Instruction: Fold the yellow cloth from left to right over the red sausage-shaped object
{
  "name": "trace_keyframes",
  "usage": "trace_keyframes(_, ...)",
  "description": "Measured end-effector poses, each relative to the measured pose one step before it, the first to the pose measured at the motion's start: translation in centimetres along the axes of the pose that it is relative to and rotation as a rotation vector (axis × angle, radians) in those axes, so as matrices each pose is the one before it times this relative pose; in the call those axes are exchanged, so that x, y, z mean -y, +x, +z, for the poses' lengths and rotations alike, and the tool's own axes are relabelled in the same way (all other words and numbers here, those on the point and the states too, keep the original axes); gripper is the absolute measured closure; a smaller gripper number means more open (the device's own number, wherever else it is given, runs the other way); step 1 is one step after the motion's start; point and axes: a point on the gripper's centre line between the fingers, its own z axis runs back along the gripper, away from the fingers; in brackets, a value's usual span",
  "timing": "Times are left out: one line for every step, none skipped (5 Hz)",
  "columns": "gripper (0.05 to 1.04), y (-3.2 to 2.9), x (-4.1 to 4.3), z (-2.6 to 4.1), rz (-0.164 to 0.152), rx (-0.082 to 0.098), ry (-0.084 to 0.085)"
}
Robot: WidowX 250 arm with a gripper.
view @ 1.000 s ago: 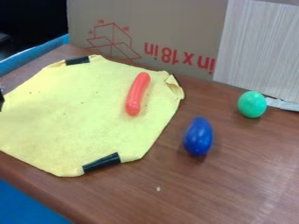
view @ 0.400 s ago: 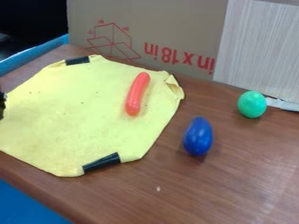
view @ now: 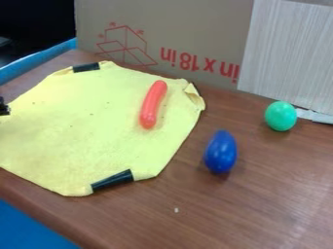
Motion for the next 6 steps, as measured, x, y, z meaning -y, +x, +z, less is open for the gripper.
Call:
trace_keyframes(0.908,-0.199,0.311,0.067,-0.0036,-0.0147,-0.0197)
trace_keyframes(1.009,-0.051,1.301,0.769,0.0066,-0.0198,-0.0568)
trace_keyframes(1.025,1.293,4.243,2.000,0.0171,-0.0141,-0.0913)
trace_keyframes(1.026,1.194,3.914,0.464,0.0317,-0.0116,-0.0307)
trace_keyframes(1.026,0.972,4.528,0.063,0.0357,-0.0168,-0.0099)
trace_keyframes(1.026,0.222,3.682,-0.694,0.0178,-0.0150,0.0072)
